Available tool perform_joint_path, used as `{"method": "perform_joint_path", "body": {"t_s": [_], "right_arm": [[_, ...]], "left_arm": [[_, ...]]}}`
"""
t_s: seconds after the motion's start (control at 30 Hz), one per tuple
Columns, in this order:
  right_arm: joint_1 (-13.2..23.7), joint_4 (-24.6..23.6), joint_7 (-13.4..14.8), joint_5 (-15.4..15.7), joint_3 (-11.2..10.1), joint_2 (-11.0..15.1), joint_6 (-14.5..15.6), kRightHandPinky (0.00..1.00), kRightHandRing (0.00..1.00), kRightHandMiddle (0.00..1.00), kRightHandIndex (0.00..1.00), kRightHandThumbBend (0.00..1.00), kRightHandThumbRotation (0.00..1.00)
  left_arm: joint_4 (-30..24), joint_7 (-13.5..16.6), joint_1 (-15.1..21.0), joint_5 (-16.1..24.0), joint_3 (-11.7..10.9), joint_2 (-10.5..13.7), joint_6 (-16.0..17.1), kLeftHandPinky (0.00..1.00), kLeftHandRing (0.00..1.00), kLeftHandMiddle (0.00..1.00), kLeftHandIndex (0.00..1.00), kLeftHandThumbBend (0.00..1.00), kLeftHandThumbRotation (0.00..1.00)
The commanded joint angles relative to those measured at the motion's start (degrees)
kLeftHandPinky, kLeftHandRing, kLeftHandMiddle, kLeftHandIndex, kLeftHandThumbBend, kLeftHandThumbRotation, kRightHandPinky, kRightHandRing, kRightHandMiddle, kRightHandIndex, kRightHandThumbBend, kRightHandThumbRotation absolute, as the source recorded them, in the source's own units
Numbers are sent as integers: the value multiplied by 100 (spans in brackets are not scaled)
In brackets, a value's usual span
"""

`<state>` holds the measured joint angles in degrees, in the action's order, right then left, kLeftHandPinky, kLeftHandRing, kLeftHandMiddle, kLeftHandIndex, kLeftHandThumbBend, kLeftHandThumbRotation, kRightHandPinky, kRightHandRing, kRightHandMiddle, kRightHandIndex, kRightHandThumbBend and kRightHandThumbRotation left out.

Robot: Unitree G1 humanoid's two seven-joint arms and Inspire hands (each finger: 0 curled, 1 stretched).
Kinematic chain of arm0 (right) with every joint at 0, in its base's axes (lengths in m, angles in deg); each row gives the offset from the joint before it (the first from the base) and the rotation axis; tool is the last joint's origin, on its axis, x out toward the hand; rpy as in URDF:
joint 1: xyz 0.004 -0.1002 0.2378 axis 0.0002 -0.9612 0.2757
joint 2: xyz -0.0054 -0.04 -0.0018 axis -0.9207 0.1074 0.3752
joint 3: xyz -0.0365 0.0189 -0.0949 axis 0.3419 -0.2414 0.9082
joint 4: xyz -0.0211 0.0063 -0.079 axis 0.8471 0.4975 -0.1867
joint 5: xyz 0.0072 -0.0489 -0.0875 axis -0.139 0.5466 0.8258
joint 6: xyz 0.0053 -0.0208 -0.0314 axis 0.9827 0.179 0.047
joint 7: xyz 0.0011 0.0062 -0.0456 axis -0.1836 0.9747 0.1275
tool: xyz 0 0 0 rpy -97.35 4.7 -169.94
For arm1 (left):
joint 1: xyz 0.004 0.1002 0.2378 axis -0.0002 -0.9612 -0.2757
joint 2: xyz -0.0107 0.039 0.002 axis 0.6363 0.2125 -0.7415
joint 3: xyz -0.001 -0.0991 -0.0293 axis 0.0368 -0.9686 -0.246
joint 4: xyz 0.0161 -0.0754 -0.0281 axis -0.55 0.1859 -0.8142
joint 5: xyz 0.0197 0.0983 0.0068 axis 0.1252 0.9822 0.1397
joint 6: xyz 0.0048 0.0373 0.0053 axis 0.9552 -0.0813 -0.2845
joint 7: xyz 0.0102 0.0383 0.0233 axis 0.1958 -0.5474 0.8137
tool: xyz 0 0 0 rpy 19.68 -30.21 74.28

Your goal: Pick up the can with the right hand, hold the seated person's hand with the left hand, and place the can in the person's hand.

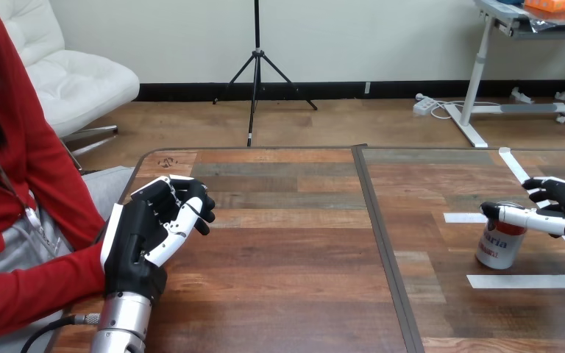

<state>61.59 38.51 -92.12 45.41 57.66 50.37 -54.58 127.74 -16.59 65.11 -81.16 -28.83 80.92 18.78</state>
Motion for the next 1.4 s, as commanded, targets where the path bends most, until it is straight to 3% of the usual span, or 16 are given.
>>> {"method": "perform_joint_path", "body": {"t_s": [0.0, 0.6, 1.0, 1.37], "right_arm": [[341, -8, 191, 9, 69, -159, 4, 68, 82, 86, 85, 100, 59], [409, 47, 44, 48, 232, -260, 199, 68, 82, 87, 86, 100, 55], [417, 64, 137, 84, 299, -333, 191, 66, 79, 85, 85, 100, 51], [438, 48, 178, 83, 330, -393, 178, 70, 81, 85, 83, 100, 44]], "left_arm": [[-135, 9, 300, 49, 72, 62, 133, 31, 41, 45, 44, 36, 25], [-157, -32, 293, 52, 84, 69, 166, 30, 40, 44, 43, 35, 26], [-168, -12, 285, 66, 83, 59, 190, 30, 39, 43, 43, 33, 25], [-149, 4, 280, 125, 94, 83, 234, 30, 39, 43, 42, 31, 25]]}}
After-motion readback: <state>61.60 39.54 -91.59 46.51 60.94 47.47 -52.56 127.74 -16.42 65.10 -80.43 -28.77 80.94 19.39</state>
